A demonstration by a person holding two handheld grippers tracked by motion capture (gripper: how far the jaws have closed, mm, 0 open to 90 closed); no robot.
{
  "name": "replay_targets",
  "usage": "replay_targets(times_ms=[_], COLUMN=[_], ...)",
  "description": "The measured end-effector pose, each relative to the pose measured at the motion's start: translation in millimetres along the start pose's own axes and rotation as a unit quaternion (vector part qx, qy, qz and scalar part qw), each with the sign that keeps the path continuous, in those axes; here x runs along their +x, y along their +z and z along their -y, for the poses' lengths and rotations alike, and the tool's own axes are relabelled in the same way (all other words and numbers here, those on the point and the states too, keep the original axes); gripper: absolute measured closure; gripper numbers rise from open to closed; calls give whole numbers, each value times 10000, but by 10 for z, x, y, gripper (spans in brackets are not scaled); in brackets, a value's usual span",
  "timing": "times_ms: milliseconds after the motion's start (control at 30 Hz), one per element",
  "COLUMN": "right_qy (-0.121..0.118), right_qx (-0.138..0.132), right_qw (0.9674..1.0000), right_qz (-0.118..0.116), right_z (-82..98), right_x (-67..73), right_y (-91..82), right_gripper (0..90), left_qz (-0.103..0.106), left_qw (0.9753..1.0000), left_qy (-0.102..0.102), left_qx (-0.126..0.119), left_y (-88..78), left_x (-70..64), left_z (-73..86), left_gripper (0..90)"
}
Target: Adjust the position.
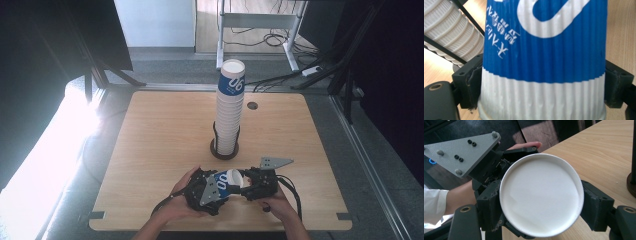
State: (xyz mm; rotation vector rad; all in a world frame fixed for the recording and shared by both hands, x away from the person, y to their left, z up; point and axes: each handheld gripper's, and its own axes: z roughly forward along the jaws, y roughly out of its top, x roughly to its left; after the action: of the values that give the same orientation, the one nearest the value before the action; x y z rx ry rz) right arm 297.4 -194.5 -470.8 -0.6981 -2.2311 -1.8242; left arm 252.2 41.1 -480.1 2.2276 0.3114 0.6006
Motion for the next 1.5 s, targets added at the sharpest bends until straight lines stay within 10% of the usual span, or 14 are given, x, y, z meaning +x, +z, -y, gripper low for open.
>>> replay_targets(times_ms=[1500], right_qy=[-120], right_qx=[23], right_qw=[9991], right_qz=[396], right_z=[-5], right_x=[11], right_y=[-41], right_gripper=[218], left_qz=[-103], left_qw=[9995], left_qy=[195], left_qx=[236], left_y=[0], left_x=[10], left_z=[0], left_gripper=[153])
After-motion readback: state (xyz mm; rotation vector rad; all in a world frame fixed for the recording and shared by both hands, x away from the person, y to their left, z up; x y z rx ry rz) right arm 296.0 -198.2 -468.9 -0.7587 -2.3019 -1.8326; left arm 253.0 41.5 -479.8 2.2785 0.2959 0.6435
